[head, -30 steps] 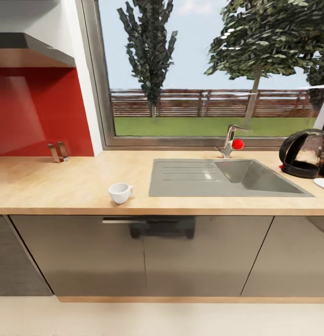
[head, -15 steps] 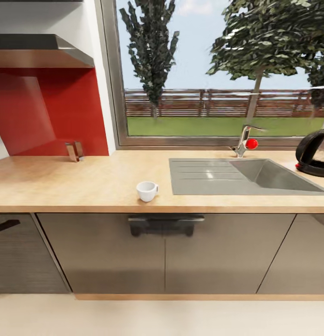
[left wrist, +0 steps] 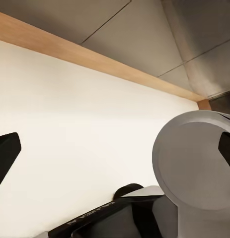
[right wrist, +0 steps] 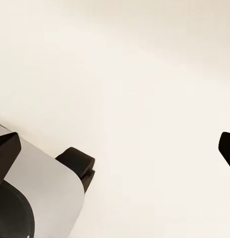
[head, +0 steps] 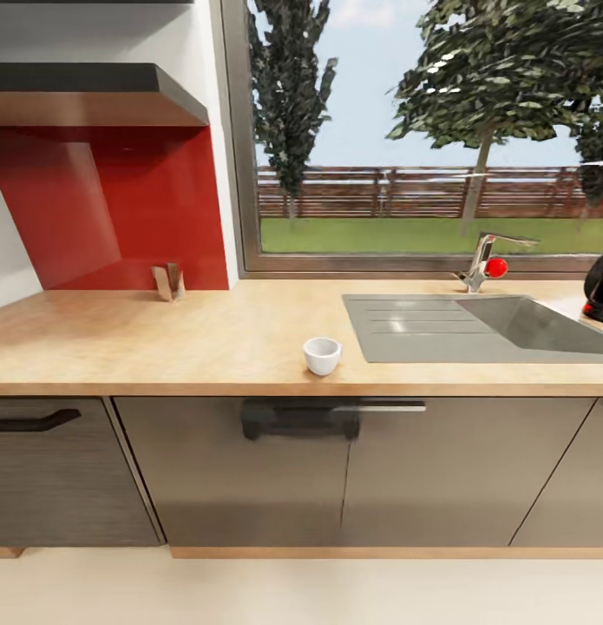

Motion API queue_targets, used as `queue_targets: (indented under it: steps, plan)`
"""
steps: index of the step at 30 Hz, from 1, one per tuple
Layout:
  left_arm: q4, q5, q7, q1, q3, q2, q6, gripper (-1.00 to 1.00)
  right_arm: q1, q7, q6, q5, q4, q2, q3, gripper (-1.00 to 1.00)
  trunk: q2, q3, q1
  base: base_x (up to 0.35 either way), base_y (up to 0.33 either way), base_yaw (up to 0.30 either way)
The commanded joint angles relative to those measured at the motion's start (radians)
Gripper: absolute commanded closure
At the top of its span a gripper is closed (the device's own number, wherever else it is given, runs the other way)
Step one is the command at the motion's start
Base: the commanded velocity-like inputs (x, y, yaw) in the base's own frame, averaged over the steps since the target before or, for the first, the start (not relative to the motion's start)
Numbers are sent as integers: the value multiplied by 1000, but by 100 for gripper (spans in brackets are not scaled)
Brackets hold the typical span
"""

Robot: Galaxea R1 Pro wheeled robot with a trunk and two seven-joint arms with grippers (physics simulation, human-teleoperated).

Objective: Set up a coffee station on the kitchen countertop: keep the coffee maker on the countertop, move the bottle of coffee from the kitchen shelf to the counter next to the coffee maker, place a paper coffee filter on top of the coffee maker, put the saucer next to the coffee maker with the coffee cup on the saucer, and place the electric kettle next to the coffee maker.

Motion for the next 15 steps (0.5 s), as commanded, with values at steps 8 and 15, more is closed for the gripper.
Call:
queue_targets:
  steps: [8,15]
  plan:
    - [-1,2,-1,0,0,0,-6,-100,-1,-1,-1,-13,1,2,6,-100,0,-1,0,-81,302,0]
    - [-1,2,-1,0,13,0,-5,-100,-5,-2,-1,-12,-9,62,6,-100,0,-1,0,-175,275,0]
